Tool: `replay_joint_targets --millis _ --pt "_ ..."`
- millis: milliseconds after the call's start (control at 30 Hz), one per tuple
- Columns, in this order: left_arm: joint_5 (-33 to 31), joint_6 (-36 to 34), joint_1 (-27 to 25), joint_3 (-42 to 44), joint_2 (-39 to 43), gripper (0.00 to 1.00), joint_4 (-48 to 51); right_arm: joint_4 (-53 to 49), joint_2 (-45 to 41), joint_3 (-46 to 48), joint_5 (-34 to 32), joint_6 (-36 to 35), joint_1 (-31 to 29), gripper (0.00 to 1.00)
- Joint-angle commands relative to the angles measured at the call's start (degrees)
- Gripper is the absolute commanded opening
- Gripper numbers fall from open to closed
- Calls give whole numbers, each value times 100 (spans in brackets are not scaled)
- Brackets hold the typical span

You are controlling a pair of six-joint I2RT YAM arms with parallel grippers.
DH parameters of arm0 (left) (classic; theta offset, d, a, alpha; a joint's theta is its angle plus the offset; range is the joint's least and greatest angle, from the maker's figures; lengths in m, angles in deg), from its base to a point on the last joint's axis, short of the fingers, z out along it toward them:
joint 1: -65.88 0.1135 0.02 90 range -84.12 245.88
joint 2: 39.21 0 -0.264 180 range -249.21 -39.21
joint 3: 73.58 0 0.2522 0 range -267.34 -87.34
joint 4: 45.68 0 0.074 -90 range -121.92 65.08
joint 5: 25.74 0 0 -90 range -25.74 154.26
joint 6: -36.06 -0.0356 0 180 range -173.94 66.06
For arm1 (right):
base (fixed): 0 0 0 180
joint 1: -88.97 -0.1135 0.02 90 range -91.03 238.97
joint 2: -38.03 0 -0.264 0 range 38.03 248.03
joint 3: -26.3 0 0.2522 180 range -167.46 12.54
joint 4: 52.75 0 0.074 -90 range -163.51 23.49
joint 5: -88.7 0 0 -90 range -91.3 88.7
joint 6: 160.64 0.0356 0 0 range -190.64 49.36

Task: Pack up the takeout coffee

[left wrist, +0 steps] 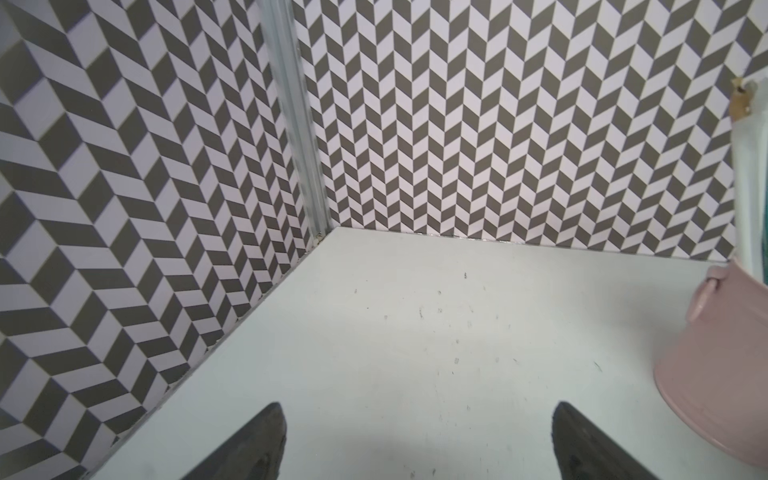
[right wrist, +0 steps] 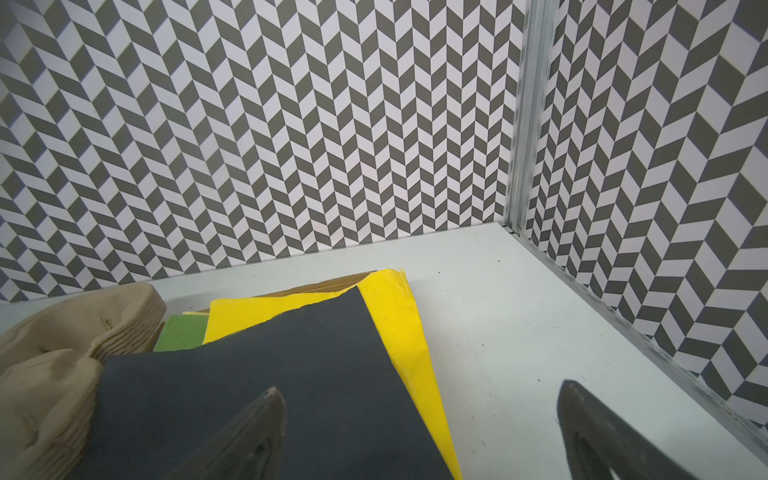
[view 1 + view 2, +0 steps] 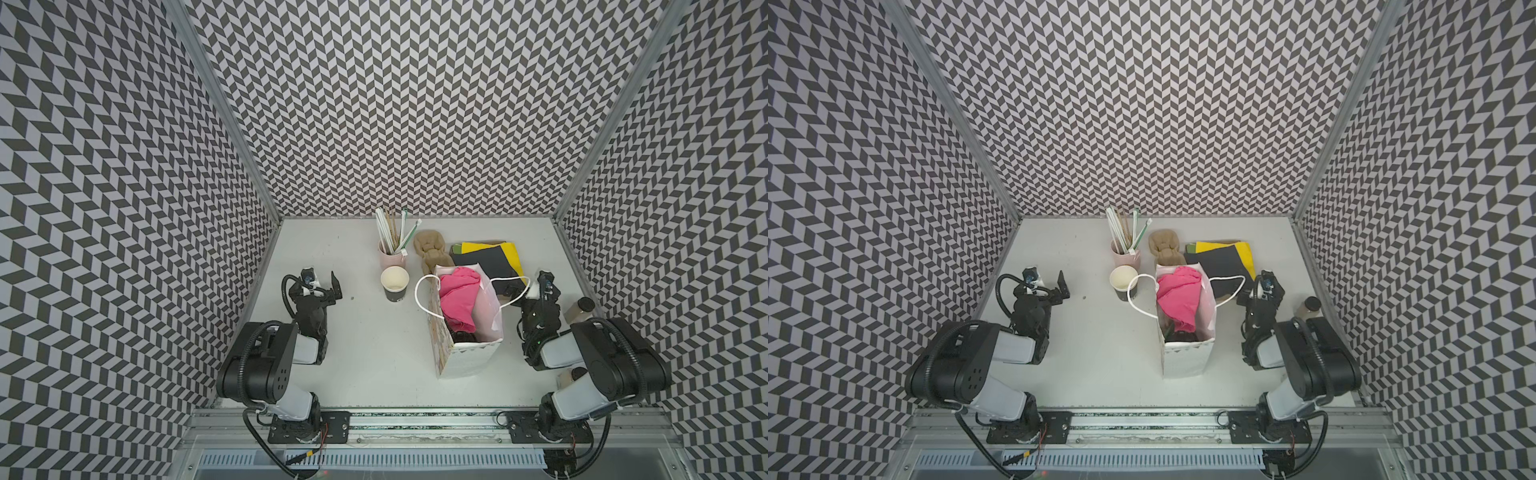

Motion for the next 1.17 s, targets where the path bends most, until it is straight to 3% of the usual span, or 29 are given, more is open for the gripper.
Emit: replay_joint_targets --millis 0,1133 --pt "475 -122 79 -31 -43 100 -339 514 58 52 24 -137 9 99" --pt "867 -33 280 -25 -5 100 -324 479 44 43 15 -109 27 99"
